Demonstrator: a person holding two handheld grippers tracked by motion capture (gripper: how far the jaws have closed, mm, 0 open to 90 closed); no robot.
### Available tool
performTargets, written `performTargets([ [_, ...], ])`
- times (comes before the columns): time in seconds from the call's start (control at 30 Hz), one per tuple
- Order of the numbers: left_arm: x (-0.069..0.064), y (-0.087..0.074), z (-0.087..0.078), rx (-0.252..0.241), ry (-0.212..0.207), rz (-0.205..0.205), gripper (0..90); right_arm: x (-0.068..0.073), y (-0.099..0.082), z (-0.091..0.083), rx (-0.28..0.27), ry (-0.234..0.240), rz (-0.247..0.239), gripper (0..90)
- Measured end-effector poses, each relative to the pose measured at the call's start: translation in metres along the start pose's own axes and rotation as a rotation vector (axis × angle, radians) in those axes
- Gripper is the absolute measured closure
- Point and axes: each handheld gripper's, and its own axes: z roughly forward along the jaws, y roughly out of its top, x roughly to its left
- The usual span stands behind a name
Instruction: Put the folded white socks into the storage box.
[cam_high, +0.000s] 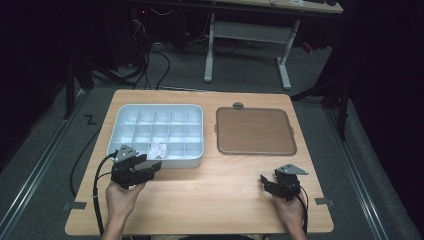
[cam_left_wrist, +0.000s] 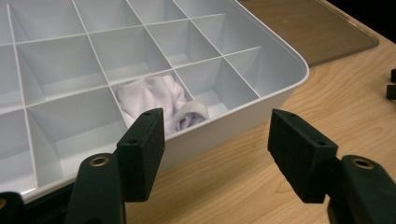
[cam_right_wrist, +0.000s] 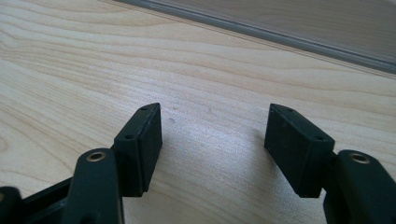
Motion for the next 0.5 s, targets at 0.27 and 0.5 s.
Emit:
performTargets([
  [0.27, 0.000, -0.015, 0.001, 0.009, -0.010, -0.012, 36.5, 0.000, 0.000, 0.000, 0.000, 0.000, 0.000, 37.3],
  [0.5, 0.001, -0.032, 0.002, 0.027, -0.017, -0.019, 36.4, 0.000, 0.000, 0.000, 0.000, 0.000, 0.000, 37.3],
])
